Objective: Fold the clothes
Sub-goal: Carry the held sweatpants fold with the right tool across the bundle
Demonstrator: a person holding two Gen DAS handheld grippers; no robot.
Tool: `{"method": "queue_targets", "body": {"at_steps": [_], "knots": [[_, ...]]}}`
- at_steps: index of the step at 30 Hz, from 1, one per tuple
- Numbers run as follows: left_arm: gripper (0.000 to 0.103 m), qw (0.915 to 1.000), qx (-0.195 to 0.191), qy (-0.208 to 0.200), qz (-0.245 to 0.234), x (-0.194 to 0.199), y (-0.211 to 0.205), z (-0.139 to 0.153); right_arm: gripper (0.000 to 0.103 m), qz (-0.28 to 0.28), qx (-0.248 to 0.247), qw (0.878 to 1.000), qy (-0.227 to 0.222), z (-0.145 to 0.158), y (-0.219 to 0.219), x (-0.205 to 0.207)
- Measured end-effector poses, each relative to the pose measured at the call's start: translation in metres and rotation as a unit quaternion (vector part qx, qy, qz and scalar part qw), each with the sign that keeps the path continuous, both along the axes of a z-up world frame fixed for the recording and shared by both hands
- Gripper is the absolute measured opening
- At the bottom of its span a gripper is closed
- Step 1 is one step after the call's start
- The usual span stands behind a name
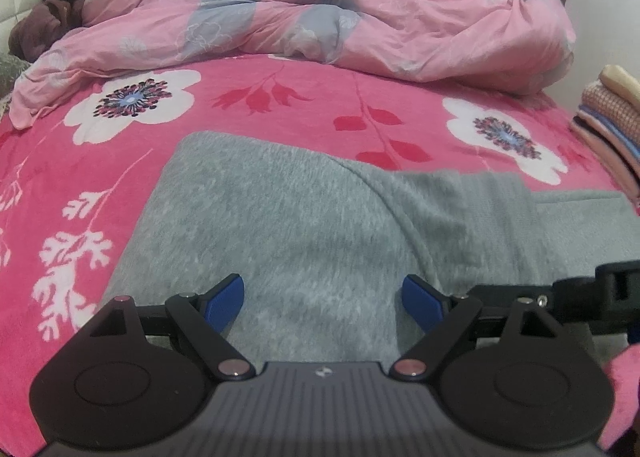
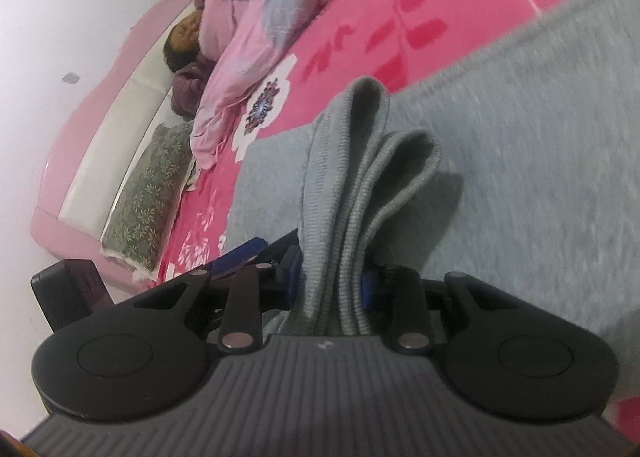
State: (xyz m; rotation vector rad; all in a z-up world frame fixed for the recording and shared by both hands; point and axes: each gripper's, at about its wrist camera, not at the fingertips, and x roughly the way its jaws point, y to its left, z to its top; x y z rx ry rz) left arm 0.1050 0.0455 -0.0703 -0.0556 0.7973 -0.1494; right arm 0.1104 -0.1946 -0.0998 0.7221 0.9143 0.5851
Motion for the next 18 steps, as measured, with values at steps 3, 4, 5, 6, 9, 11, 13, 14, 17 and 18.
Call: {"method": "queue_targets", "body": {"at_steps": [3,4,5,6,9,11,13,14,17,18], "knots": [[0.087,1.0000,-0.001,-0.004,-0.002,-0.006,0.001,0.007,0.025,0.002,-0.003,1.000,-0.007,0.007,-0.014,0.005],[0.087,1.0000,-0.001,-0.007,-0.003,-0.008,0.000,0.009,0.025,0.002,-0.005,1.000,-0.011,0.010,-0.020,0.007],[0.087,0.9999,0.000,-0.010,-0.003,-0.010,0.000,0.012,0.025,0.001,-0.010,1.000,-0.015,0.013,-0.026,0.008],[0.087,0.9999,0.000,-0.013,-0.004,-0.013,0.000,0.014,0.025,0.000,-0.019,1.000,-0.020,0.016,-0.031,0.009],[0.087,0.9998,0.013,-0.011,-0.004,-0.012,-0.006,0.014,0.025,-0.004,-0.045,0.999,-0.028,0.023,-0.050,0.012],[0.087,0.9997,0.024,-0.008,-0.003,-0.011,-0.010,0.013,0.025,-0.011,-0.061,0.998,-0.027,0.024,-0.069,0.013],[0.087,0.9994,0.034,-0.006,-0.003,-0.010,-0.014,0.013,0.025,-0.022,-0.073,0.997,-0.024,0.022,-0.088,0.015],[0.087,0.9992,0.039,-0.004,-0.002,-0.009,-0.016,0.012,0.025,-0.027,-0.076,0.996,-0.023,0.021,-0.097,0.015],[0.086,0.9983,0.058,0.009,-0.004,-0.002,-0.028,0.007,0.025,-0.041,-0.084,0.995,-0.021,0.019,-0.120,0.016],[0.086,0.9978,0.064,0.012,-0.007,-0.001,-0.033,0.007,0.025,-0.043,-0.087,0.995,-0.022,0.018,-0.127,0.016]]}}
